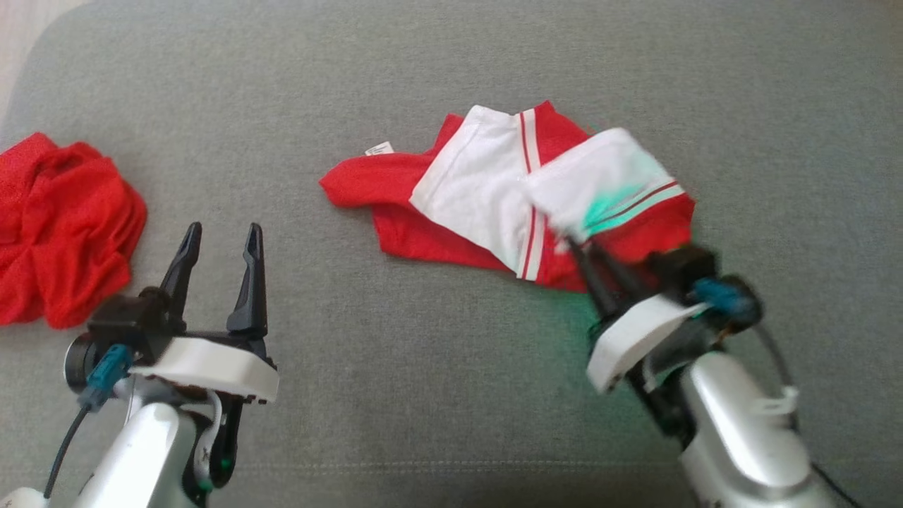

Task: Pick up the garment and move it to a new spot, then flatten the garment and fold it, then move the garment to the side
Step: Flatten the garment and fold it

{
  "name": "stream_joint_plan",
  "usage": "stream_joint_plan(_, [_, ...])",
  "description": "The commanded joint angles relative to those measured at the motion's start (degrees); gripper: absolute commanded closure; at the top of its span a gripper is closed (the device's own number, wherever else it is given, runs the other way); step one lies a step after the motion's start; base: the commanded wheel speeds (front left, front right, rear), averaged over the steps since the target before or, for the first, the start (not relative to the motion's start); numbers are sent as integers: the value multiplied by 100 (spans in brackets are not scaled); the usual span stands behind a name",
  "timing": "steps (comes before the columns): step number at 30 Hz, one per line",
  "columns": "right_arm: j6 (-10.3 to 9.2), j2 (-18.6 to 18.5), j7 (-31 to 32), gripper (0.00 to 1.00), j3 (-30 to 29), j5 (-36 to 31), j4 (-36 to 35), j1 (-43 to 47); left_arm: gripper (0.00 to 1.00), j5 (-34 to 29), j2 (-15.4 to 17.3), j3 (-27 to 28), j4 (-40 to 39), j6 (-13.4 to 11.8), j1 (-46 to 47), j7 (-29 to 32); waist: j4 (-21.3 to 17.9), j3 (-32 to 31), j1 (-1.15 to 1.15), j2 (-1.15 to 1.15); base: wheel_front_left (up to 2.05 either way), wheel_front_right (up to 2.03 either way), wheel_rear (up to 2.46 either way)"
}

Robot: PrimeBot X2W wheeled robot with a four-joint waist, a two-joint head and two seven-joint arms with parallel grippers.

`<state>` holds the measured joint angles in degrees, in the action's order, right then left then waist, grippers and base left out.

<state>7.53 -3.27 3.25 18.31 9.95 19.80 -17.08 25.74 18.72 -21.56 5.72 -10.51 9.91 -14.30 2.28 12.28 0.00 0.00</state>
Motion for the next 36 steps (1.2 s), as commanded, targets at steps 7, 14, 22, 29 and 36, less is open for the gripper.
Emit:
stream_joint_plan(7, [-4, 39, -48, 100, -1213, -120, -849, -330, 0, -104, 102, 285, -194, 56, 284, -68, -120, 54, 0, 0, 0, 0, 0])
stream_joint_plan(14, [-4, 30, 58, 100, -2709, -322, -568, -576, 0, -149, 79, 266, -209, 93, 395, -69, -116, 179, 0, 0, 0, 0, 0])
stream_joint_plan(22, [-4, 19, 22, 0, -3302, -430, 229, -633, 0, -180, 15, 264, -164, 143, 465, -69, -130, 212, 0, 0, 0, 0, 0])
stream_joint_plan(29, [-4, 28, -415, 0, -3314, -390, 294, -449, 0, -211, 13, 300, -104, 175, 398, -69, -200, 75, 0, 0, 0, 0, 0])
stream_joint_plan(36, [-4, 35, -632, 0, -2692, -412, -741, -4, 0, -208, 84, 333, -80, 140, 230, -69, -292, -168, 0, 0, 0, 0, 0])
